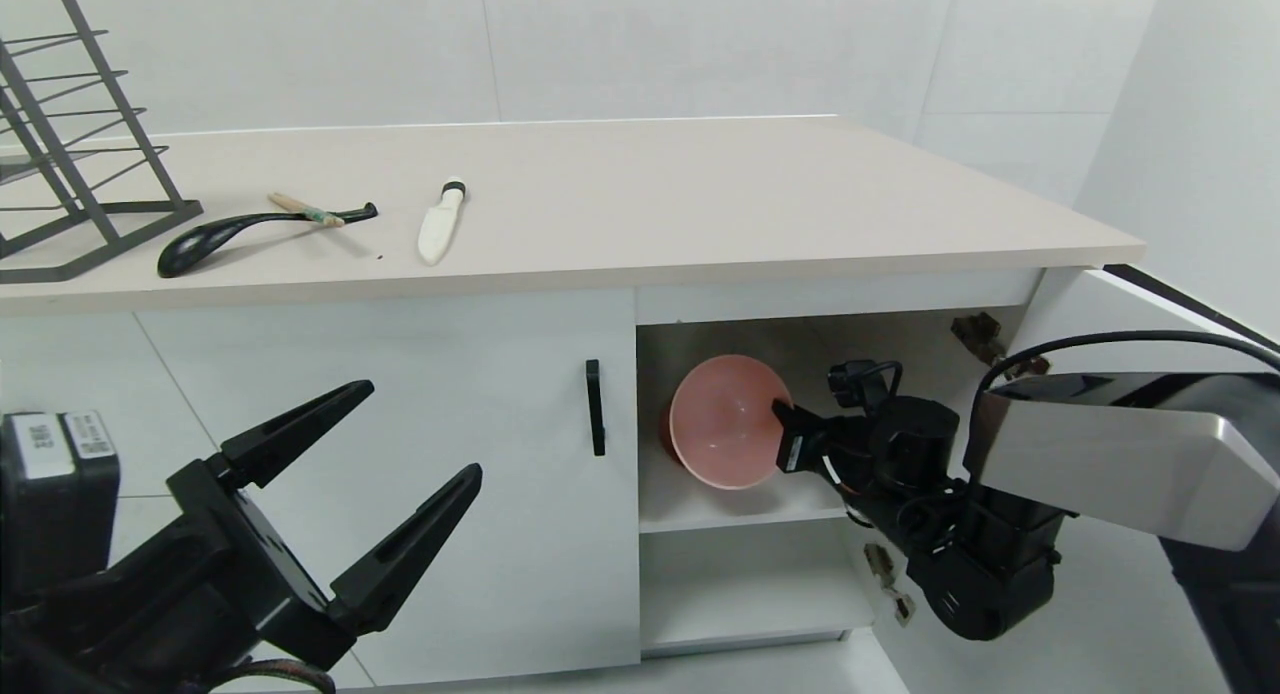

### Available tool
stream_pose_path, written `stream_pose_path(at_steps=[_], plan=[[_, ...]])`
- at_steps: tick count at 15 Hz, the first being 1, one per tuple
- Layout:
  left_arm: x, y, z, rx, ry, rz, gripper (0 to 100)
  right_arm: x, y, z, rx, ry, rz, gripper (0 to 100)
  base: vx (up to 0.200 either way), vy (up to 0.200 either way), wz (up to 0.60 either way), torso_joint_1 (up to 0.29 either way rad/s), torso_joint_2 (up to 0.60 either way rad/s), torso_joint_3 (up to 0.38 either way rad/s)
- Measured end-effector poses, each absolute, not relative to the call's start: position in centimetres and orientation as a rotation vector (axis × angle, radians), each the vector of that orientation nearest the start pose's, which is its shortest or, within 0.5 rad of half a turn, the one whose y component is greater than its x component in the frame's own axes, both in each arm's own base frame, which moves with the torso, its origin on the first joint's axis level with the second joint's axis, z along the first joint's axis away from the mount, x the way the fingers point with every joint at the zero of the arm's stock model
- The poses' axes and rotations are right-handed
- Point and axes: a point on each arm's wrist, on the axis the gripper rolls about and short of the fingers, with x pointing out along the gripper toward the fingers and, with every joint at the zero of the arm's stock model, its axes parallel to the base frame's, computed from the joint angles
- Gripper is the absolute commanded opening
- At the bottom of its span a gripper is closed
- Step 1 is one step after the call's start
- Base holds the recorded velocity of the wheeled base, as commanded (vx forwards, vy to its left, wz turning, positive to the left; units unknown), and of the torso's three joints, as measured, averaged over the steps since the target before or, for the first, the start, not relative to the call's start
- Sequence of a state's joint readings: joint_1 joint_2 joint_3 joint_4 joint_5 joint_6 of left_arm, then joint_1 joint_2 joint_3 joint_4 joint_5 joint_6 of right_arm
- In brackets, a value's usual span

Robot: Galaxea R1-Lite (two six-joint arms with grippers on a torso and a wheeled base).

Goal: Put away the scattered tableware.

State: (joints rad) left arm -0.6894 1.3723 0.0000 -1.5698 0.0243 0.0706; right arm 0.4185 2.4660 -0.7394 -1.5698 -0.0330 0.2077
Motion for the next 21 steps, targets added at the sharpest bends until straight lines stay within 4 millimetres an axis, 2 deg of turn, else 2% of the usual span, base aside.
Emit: stream_pose_path(at_steps=[3, 6, 13, 21], plan=[[11.6, -9.5, 15.6, 0.003, -0.197, -0.657, 100, 36.6, 16.1, -2.4, 0.175, 0.165, 0.371, 0, 0.0, 0.0, 0.0, 0.0, 0.0, 0.0], [11.7, -9.5, 15.3, 0.011, -0.171, -0.658, 100, 37.7, 15.5, -3.5, 0.176, 0.164, 0.348, 0, 0.0, 0.0, 0.0, 0.0, 0.0, 0.0], [11.7, -9.6, 15.2, 0.018, -0.153, -0.66, 100, 38.9, 15.3, -5.3, 0.172, 0.184, 0.326, 0, 0.0, 0.0, 0.0, 0.0, 0.0, 0.0], [11.7, -9.6, 15.2, 0.019, -0.153, -0.661, 100, 39.5, 15.0, -6.1, 0.17, 0.193, 0.307, 0, 0.0, 0.0, 0.0, 0.0, 0.0, 0.0]])
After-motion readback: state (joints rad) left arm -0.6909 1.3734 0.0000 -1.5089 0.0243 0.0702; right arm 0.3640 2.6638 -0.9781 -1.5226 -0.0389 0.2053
